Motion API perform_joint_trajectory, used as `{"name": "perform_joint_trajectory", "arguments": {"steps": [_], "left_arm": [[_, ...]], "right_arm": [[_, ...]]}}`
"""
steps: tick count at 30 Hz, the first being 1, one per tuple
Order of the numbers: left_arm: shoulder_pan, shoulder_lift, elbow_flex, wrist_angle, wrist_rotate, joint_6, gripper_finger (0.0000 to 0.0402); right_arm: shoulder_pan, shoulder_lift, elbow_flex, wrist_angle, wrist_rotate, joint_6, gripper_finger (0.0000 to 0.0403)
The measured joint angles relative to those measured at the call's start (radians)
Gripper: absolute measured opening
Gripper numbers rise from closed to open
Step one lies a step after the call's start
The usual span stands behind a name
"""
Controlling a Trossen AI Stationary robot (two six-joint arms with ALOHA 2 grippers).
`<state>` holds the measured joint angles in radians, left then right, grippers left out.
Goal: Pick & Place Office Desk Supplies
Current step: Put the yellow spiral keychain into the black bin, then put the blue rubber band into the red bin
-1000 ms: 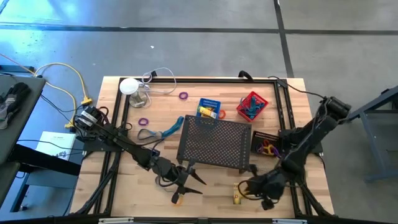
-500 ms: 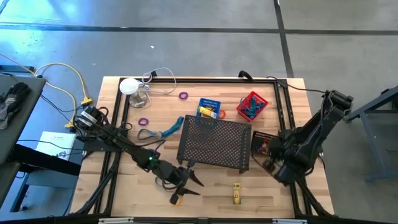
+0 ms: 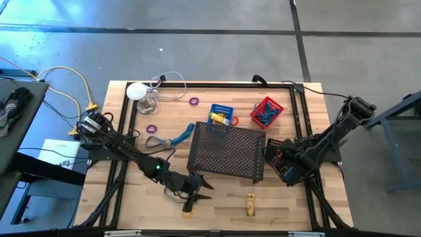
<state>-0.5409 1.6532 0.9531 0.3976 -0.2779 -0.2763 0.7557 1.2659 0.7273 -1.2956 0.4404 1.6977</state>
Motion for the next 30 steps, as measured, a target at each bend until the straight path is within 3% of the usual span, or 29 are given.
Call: {"name": "perform_joint_trajectory", "arguments": {"steps": [9,13,17,22,26,30], "left_arm": [[0.000,-0.097,0.000,-0.152,-0.038,-0.092,0.0163],[-0.001,-0.202,0.000,-0.330,-0.049,-0.122,0.0163],[0.004,-0.327,0.000,-0.646,-0.073,-0.222,0.0163],[0.007,-0.431,0.000,-1.065,-0.154,-0.385,0.0163],[0.024,-0.435,-0.005,-1.404,-0.211,-0.596,0.0163],[0.061,-0.433,-0.064,-1.471,-0.202,-0.644,0.0163]], "right_arm": [[-0.012,0.000,0.007,0.019,0.008,-0.086,0.0177],[-0.001,-0.002,0.064,-0.105,0.183,-0.043,0.0213],[0.068,-0.027,0.134,-0.225,0.428,0.055,0.0230],[0.161,-0.044,0.149,-0.124,0.706,0.025,0.0234],[0.191,-0.041,0.149,-0.019,0.764,-0.049,0.0235],[0.192,-0.040,0.149,0.066,0.763,-0.140,0.0235]]}}
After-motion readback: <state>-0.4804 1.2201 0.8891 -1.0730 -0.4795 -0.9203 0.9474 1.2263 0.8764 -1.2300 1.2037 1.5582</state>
